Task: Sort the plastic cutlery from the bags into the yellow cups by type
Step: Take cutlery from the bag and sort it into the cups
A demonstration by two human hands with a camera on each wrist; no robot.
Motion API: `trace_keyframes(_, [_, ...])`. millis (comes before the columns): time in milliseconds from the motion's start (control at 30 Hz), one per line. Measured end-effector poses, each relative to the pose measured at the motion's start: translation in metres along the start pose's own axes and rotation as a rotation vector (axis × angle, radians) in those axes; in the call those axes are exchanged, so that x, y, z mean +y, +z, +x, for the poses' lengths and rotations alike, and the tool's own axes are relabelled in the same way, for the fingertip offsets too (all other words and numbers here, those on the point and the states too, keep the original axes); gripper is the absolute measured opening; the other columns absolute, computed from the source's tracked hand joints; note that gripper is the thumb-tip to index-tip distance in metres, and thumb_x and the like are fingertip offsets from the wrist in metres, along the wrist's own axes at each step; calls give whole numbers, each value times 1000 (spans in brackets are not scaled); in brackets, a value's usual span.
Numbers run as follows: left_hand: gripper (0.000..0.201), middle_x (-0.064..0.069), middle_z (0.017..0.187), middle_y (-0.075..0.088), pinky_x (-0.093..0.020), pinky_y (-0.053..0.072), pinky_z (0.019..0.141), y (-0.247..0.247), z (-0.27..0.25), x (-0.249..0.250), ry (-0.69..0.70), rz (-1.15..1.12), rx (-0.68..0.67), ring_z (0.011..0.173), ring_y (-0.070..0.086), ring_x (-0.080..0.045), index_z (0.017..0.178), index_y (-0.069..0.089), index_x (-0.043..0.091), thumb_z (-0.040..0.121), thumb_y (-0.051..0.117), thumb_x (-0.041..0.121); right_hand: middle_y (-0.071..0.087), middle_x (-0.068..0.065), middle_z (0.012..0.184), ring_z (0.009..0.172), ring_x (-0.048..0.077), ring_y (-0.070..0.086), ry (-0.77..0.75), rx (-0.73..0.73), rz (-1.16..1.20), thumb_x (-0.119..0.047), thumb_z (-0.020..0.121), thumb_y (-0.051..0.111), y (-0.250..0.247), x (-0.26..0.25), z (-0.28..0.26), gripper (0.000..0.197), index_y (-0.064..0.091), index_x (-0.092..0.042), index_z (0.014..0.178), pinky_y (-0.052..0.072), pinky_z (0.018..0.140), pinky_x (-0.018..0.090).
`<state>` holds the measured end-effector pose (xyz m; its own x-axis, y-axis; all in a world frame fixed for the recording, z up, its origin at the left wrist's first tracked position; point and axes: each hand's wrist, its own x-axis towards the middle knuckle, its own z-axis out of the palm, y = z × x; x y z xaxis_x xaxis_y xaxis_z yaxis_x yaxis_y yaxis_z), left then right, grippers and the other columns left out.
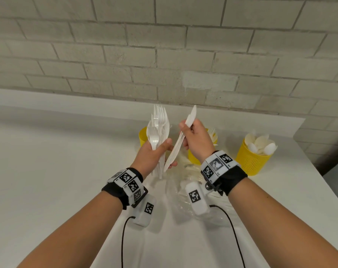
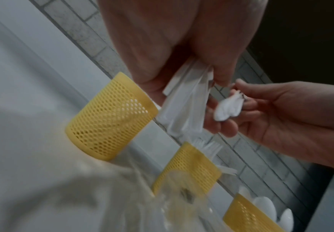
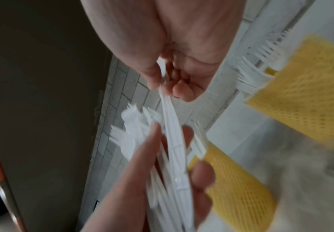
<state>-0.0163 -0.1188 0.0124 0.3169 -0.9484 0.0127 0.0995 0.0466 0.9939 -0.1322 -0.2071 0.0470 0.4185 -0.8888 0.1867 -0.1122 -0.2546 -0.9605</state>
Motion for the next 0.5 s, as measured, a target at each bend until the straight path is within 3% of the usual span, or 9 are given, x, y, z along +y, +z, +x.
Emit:
trace_keyframes(100, [20, -8, 84, 70, -33, 57, 54, -20, 6, 2, 9, 56, 68, 59, 64, -23, 103, 61, 11, 93, 58, 27, 51, -1, 76, 61, 14, 48, -65, 137, -32, -29, 98, 45, -3, -9, 24, 13, 45, -15, 98, 44, 63, 35])
trace_keyframes(200, [18, -3, 75, 64, -32, 58, 57, -39, 11, 4, 35, 132, 155, 59, 57, -14, 90, 62, 11, 92, 61, 28, 51, -4, 76, 60, 12, 50, -136, 223, 9, -24, 99, 43, 2, -21, 40, 11, 43, -14, 98, 49, 63, 37])
trace_keyframes(400, [22, 4, 59, 61, -26, 55, 55, -54, 15, 10, 51, 146, 169, 50, 57, -12, 88, 61, 8, 92, 61, 30, 53, 4, 75, 54, 16, 52, -28, 70, -21, -16, 97, 47, 45, -16, 50, 8, 47, -8, 98, 50, 50, 24])
trace_keyframes(433, [22, 4, 60, 62, -27, 55, 55, -54, 15, 10, 56, 141, 160, 50, 57, -13, 86, 61, 9, 92, 60, 30, 55, 7, 83, 57, 17, 54, 6, 31, -42, -18, 96, 48, 50, -14, 50, 13, 51, -6, 103, 52, 54, 25])
trace_keyframes(500, [23, 2, 63, 63, -29, 54, 56, -55, 16, 10, 62, 139, 153, 52, 56, -16, 81, 62, 11, 93, 60, 31, 55, 10, 106, 74, 20, 58, 42, -29, -125, -28, 95, 52, 55, -12, 49, 33, 53, -6, 120, 54, 74, 34])
